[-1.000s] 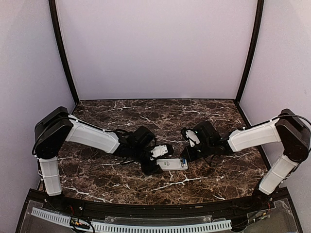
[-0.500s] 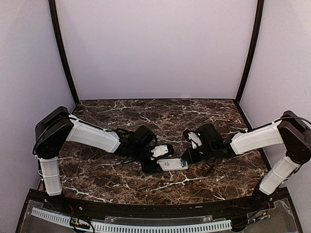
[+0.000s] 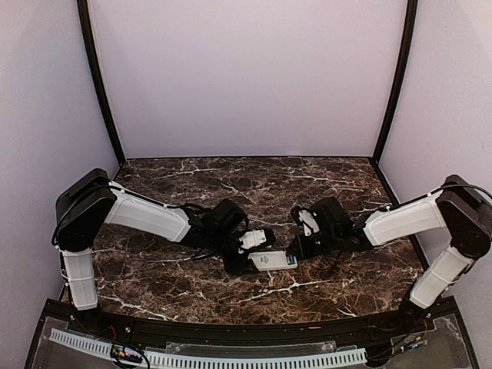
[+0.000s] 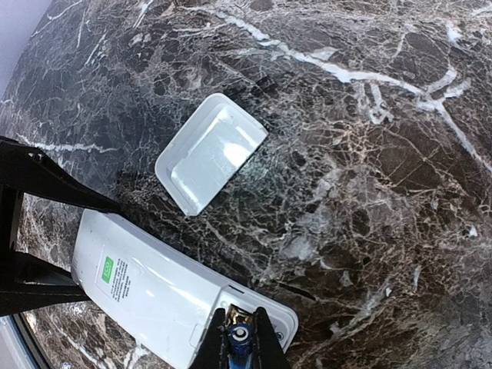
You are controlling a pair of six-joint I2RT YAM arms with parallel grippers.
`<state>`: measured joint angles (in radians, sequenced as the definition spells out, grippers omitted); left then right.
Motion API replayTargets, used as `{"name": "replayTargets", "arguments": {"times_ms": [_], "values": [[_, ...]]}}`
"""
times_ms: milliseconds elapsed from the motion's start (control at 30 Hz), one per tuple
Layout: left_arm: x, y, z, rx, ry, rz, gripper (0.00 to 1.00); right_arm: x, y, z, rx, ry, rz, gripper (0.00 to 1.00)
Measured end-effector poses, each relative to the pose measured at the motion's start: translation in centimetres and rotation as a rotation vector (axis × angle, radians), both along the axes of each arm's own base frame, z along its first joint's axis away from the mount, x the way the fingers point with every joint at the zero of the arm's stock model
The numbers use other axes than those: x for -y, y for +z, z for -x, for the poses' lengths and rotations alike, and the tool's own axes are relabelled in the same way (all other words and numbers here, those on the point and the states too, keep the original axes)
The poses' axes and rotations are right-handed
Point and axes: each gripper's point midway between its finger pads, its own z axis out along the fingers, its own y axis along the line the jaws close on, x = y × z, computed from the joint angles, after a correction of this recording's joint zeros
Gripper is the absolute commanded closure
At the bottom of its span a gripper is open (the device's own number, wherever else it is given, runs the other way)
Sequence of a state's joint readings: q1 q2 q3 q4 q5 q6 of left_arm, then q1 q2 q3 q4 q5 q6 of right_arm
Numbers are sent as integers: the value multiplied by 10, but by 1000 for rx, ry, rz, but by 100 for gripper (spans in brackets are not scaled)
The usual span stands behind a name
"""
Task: Load the batteries into the remote control
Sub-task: Place the battery in the battery compartment.
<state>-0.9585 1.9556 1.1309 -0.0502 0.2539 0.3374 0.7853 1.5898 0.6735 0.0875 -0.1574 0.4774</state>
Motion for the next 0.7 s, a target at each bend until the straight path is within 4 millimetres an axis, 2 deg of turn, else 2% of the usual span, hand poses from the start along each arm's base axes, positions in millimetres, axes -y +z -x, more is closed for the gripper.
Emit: {"name": "replayTargets", "arguments": {"times_ms": [133, 300, 567, 700], "values": [[0, 0, 0, 1, 1, -1, 63, 0, -2, -1, -4, -13, -5, 100], [0, 0, -1, 3, 3, -2, 46, 2, -5, 1, -2, -30, -11, 100], [3, 2, 0, 14, 14, 6, 30, 4, -5, 3, 27, -37, -43, 100], [7, 4, 3, 42, 8, 11, 29, 5, -6, 6, 33, -42, -58, 100]]}}
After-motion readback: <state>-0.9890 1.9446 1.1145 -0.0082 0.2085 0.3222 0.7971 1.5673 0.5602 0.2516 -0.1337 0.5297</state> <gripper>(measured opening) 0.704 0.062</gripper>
